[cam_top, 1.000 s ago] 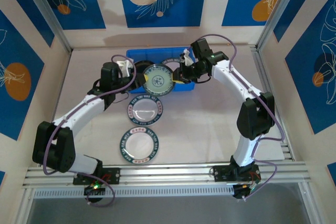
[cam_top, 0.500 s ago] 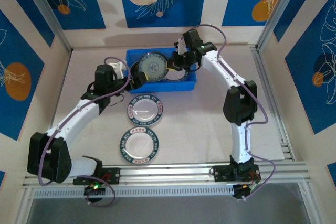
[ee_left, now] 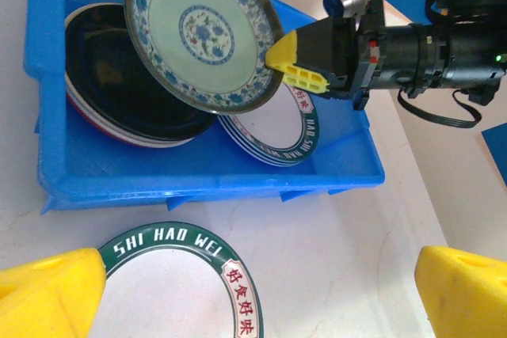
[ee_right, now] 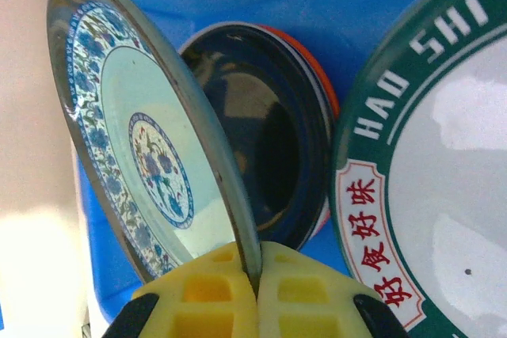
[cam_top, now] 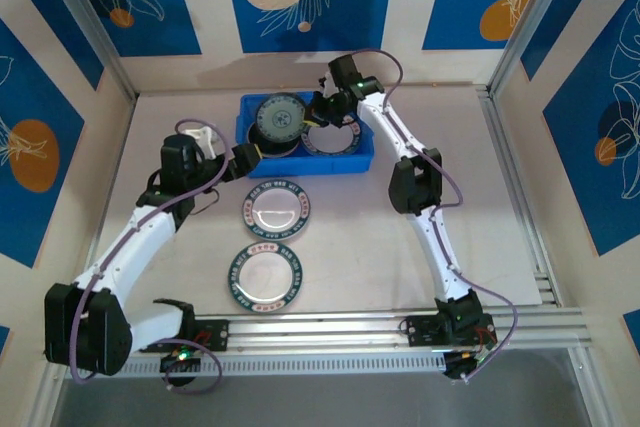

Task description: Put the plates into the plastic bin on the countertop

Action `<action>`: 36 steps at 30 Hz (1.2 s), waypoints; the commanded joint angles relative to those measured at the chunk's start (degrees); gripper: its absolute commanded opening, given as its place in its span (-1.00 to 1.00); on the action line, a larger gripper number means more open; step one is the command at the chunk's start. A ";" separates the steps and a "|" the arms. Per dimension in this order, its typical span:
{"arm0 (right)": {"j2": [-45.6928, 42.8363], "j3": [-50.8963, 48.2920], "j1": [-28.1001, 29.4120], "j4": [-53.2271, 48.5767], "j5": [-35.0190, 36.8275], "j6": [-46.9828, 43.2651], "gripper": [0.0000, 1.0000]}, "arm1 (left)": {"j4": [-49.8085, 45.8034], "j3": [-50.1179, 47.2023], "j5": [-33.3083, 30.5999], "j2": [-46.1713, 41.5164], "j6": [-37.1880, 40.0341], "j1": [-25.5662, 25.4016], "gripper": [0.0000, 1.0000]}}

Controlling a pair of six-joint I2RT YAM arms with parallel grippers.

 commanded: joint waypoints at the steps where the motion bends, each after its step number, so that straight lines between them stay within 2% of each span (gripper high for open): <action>1: 0.44 1.01 0.66 0.07 -2.36 2.64 -1.00 | -0.81 -0.76 -0.15 -1.72 1.04 1.03 0.99; 20: 6.85 3.32 2.95 2.55 -4.17 5.40 -1.00 | -1.95 -3.64 -0.52 -2.58 1.75 2.59 0.99; 23: 6.85 3.66 2.97 2.25 -3.97 5.33 -0.74 | -1.23 -3.96 -0.30 -2.21 1.50 2.69 0.99; 24: 6.85 3.92 3.00 2.02 -3.71 5.29 -0.59 | -1.03 -4.01 -0.30 -2.04 1.43 2.64 0.99; 26: 6.64 4.32 3.00 1.66 -3.40 5.03 -0.47 | -0.60 -4.09 -0.13 -1.70 1.19 2.64 1.00; 36: 4.42 4.73 2.84 -2.01 -1.10 2.47 -0.36 | 2.31 -4.45 0.58 -0.16 0.17 2.64 0.99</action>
